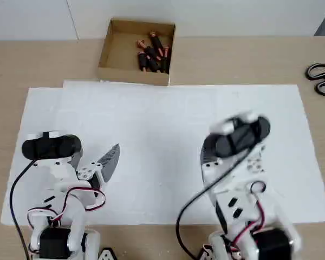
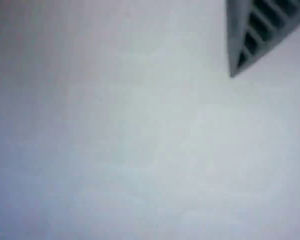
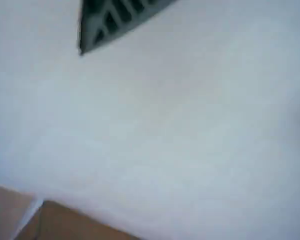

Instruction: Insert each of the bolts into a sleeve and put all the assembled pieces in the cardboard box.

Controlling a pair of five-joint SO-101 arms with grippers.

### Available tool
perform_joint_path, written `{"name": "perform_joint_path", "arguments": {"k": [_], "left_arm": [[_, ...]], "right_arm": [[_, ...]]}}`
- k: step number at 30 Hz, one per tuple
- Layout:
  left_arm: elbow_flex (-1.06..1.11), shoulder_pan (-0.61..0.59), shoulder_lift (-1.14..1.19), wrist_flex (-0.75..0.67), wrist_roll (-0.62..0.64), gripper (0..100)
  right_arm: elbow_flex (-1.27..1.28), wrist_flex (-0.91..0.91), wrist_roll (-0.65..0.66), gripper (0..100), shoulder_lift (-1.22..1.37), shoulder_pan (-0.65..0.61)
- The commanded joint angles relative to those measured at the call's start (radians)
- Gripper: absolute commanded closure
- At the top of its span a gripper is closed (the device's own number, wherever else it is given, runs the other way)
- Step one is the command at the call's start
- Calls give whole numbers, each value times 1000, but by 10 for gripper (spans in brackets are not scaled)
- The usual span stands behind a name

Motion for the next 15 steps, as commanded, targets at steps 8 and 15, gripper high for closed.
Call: {"name": "perform_joint_path", "arguments": {"k": [8, 15], "left_arm": [[35, -5, -8, -2, -3, 687], [101, -5, -8, -6, -3, 687]], "right_arm": [[413, -297, 9, 749, -199, 124], [615, -386, 9, 749, -237, 185]]}}
